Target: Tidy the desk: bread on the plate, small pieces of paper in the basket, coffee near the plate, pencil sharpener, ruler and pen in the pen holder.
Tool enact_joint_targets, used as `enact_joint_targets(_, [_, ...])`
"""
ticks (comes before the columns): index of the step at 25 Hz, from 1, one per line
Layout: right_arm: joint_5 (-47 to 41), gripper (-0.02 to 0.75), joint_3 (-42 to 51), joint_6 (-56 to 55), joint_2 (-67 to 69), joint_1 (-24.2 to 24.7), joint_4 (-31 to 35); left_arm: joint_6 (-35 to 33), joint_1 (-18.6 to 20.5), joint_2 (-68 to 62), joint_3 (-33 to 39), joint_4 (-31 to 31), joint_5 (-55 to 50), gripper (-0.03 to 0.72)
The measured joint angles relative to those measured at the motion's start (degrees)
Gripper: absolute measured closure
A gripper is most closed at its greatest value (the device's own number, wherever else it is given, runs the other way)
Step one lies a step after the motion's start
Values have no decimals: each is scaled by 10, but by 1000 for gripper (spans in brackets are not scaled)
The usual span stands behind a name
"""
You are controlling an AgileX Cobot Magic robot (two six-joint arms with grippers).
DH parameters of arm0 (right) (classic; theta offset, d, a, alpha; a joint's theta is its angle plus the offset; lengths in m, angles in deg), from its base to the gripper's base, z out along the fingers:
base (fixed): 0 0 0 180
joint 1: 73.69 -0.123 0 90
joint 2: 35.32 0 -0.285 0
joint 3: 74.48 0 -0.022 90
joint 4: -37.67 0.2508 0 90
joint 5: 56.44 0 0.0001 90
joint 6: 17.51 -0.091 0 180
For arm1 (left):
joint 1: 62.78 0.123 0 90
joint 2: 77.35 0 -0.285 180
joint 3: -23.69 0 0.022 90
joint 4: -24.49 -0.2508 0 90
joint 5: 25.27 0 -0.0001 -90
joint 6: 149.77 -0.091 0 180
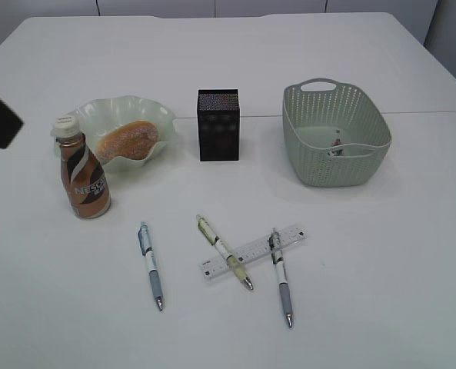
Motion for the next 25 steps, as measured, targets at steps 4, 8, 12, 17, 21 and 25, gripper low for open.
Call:
enact_joint_targets(4, [0,274,39,-26,-10,0,0,0,-58,-80,-59,-24,0,335])
enact_joint_targets(8, [0,274,69,-31,-11,0,0,0,-99,-152,-108,-53,0,335])
enact_joint_targets(12, [1,274,90,-24,-11,0,-27,0,-118,-210,-140,-66,0,334])
enact_joint_targets(17, [13,274,105,-3,-11,0,-118,0,-139,-251,-150,-70,1,334])
enact_joint_targets(21, [30,274,107,32,-23,0,-178,-3,-160,-256,-151,-89,1,334])
enact_joint_targets(25, [69,274,114,107,-69,0,-119,-3,-171,-256,-151,-97,1,334])
